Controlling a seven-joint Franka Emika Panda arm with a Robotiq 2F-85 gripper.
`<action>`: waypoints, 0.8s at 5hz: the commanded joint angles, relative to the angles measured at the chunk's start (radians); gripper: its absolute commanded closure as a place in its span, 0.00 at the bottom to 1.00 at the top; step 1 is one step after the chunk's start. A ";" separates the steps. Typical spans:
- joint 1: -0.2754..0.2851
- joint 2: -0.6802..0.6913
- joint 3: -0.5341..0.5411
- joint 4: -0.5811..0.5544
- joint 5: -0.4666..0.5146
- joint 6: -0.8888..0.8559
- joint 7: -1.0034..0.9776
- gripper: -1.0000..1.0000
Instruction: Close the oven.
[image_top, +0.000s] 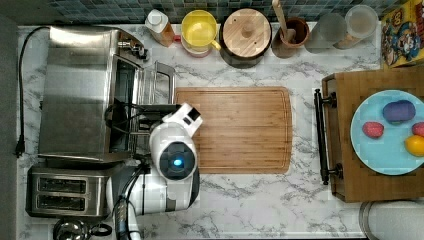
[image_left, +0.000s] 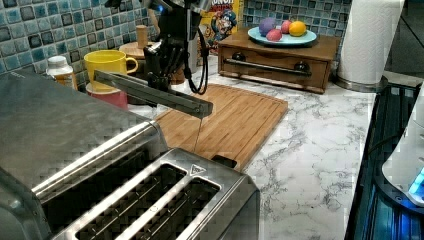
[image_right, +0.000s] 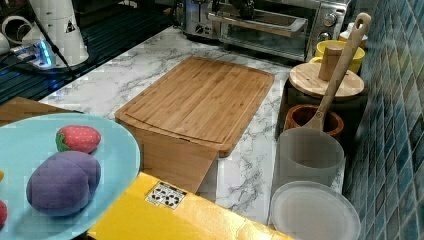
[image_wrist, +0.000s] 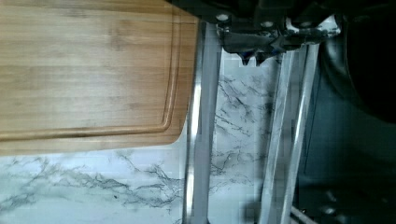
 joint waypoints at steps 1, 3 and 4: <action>0.120 -0.041 0.041 0.257 -0.417 -0.168 0.467 1.00; 0.126 -0.085 0.061 0.261 -0.557 -0.129 0.646 1.00; 0.140 -0.111 0.059 0.290 -0.591 -0.166 0.699 1.00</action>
